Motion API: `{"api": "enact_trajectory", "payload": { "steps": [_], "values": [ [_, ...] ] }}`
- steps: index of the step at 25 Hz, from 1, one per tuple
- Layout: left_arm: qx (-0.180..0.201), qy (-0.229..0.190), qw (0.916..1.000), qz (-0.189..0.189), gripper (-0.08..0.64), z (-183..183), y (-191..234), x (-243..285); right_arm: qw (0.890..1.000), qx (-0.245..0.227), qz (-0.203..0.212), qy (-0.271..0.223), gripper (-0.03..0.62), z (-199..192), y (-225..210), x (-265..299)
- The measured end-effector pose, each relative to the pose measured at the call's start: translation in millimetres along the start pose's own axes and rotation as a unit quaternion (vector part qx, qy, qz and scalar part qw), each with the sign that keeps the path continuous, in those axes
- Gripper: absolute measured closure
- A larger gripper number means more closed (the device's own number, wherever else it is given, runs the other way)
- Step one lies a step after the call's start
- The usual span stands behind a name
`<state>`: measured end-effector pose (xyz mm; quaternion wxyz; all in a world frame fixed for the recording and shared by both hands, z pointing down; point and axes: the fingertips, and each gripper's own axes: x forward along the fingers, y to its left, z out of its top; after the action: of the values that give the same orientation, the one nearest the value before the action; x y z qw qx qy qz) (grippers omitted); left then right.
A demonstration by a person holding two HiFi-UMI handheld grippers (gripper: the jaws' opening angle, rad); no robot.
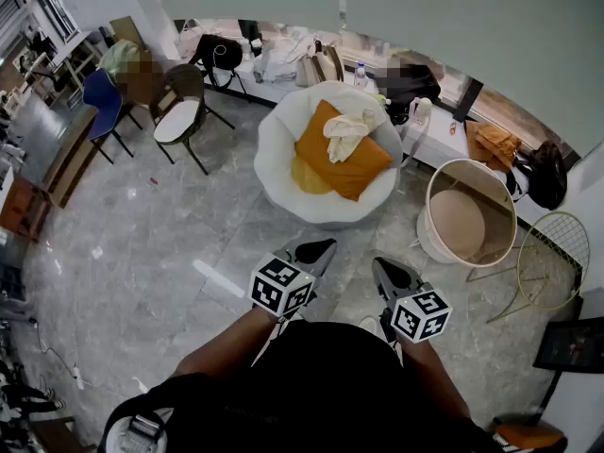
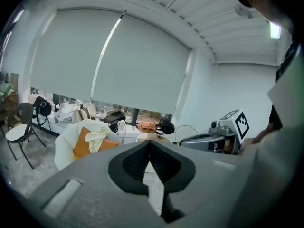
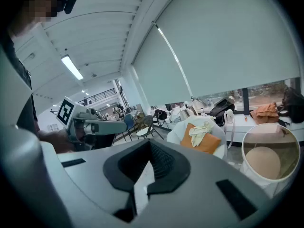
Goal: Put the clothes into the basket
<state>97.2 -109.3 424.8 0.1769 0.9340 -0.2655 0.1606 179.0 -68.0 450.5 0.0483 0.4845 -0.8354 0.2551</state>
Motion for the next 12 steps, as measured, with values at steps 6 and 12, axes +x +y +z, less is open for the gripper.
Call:
{"api": "enact_trajectory", "payload": {
  "steps": [6, 12],
  "values": [
    [0.000, 0.002, 1.0000, 0.002, 0.560, -1.6, -0.9, -0.4, 1.000, -0.001, 0.002, 0.000, 0.578, 1.0, 0.4, -1.0],
    [-0.001, 0.001, 1.0000, 0.004, 0.560, -2.4, -4.7, 2.6, 1.000, -0.001, 0.007, 0.004, 0.578, -1.6, -3.2, -3.6]
  ]
}}
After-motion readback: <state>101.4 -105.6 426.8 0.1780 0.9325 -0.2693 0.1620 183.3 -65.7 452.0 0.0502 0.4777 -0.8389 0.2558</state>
